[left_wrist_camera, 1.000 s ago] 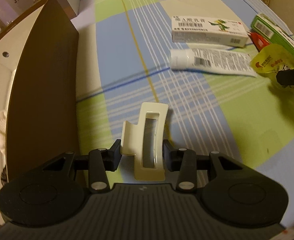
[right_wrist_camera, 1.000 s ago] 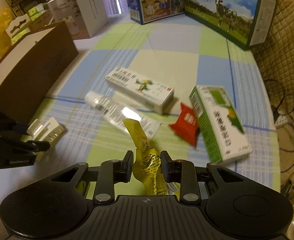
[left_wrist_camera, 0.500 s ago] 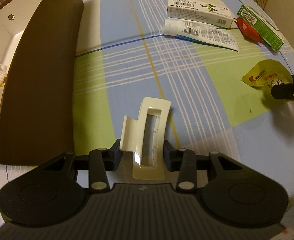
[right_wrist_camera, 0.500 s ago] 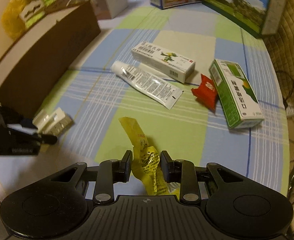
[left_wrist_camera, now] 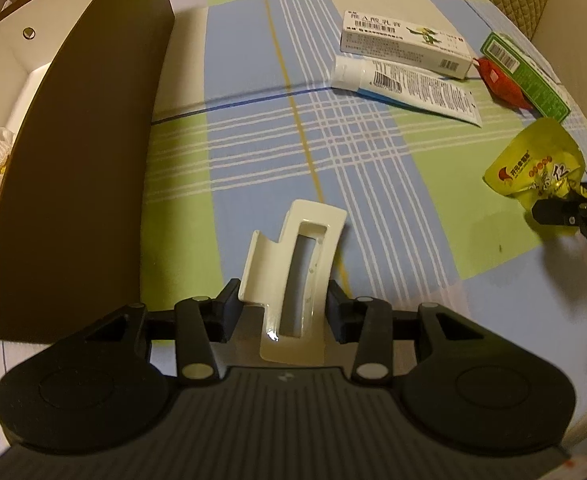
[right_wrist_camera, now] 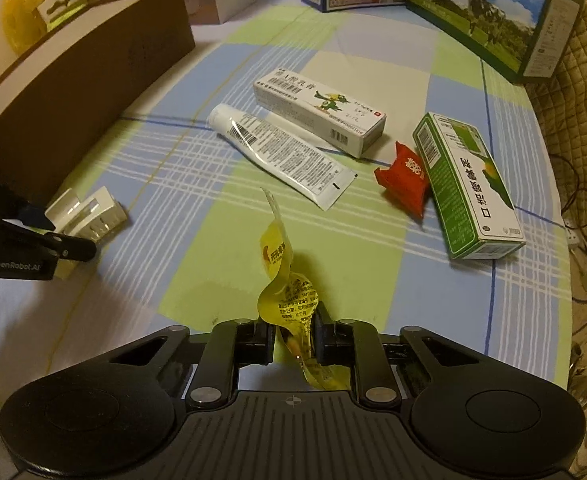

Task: Organize objects
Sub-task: 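Carry the claw clip and yellow pouch over the cardboard box with both tools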

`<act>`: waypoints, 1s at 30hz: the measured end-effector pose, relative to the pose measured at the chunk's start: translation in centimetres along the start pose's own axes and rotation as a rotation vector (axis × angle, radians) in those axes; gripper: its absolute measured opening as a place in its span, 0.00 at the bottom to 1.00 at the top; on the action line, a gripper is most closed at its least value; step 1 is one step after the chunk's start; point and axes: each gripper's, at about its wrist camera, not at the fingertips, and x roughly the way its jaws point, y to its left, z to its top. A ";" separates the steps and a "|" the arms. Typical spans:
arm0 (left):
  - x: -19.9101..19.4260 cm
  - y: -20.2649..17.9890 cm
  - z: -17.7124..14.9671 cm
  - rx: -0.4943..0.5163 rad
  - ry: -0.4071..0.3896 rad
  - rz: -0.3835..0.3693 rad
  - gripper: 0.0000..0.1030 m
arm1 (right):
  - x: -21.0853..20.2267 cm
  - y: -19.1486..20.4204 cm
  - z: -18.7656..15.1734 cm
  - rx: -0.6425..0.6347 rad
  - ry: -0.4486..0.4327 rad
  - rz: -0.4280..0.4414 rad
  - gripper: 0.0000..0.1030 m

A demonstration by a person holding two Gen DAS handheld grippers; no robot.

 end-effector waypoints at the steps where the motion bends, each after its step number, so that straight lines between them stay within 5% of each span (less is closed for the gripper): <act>1: 0.0 0.0 0.0 -0.002 -0.002 0.000 0.37 | -0.1 0.0 -0.1 0.008 -0.003 0.005 0.15; 19: 0.1 -0.5 0.1 0.027 -0.046 0.007 0.36 | -1.9 0.2 -1.8 0.069 -0.029 0.030 0.14; 30: -3.7 0.7 -1.6 -0.037 -0.101 -0.054 0.36 | -4.0 1.9 -1.5 0.089 -0.080 0.073 0.15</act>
